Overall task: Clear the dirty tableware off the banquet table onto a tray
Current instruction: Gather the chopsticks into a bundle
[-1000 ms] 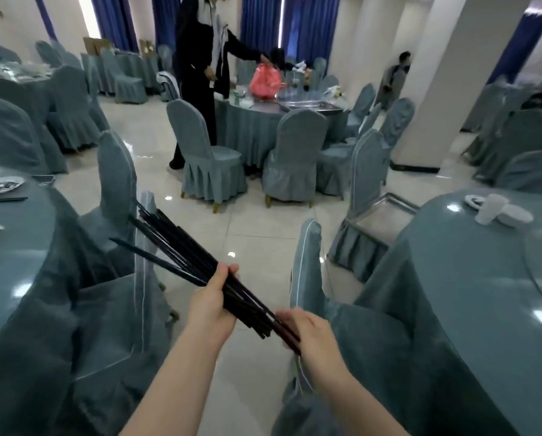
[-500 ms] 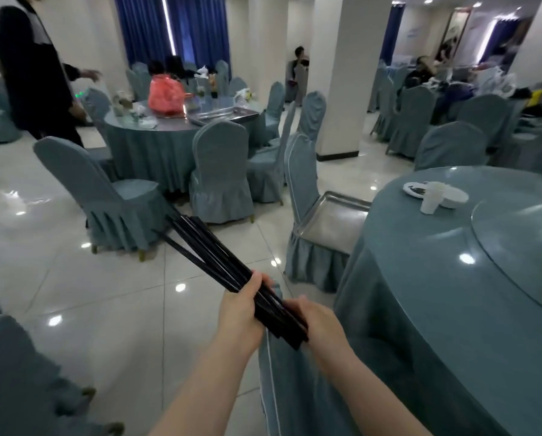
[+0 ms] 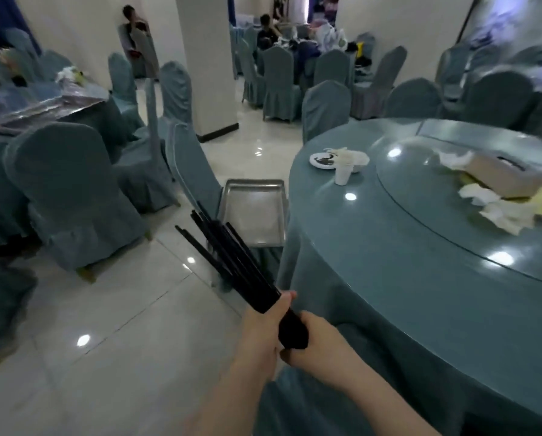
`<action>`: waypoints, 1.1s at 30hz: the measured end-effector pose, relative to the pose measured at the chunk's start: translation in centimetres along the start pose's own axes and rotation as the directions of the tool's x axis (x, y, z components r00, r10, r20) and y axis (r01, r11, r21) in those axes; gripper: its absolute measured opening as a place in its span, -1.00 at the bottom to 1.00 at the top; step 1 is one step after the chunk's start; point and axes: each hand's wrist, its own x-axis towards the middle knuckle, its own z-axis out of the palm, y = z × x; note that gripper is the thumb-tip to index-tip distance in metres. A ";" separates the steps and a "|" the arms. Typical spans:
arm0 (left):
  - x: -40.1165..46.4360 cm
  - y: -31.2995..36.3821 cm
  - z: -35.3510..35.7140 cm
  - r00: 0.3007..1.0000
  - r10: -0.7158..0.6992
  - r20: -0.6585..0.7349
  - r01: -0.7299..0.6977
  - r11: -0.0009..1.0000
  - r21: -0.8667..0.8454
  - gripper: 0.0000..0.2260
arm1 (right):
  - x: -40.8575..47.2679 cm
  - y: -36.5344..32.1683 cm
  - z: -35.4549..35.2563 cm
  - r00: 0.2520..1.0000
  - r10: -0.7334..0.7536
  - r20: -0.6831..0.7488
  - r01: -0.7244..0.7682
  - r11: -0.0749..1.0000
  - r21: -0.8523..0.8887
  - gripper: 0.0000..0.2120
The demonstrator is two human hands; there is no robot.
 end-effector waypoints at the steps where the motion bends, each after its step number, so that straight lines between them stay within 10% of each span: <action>1: 1.3 0.5 -0.4 0.999 -0.030 0.043 0.029 0.999 0.025 -0.86 | 1.0 -0.7 0.7 0.999 0.026 -0.037 -0.026 1.000 0.002 -0.77; 13: 13.8 8.7 -7.4 0.939 -0.102 0.328 0.039 0.980 0.194 -0.90 | 13.2 -8.4 5.8 0.914 0.067 -0.399 -0.138 0.979 -0.152 -0.90; 23: 29.6 18.9 -8.9 0.960 -0.030 0.278 0.111 0.954 -0.280 -0.61 | 22.1 -4.7 -1.3 0.947 0.065 -0.315 -0.203 0.881 -0.427 -0.83; 33: 41.2 21.5 -1.6 0.952 -0.132 0.277 0.023 0.930 0.366 -0.65 | 33.1 -4.4 -8.4 0.943 0.031 -0.332 -0.208 0.833 -0.512 -0.88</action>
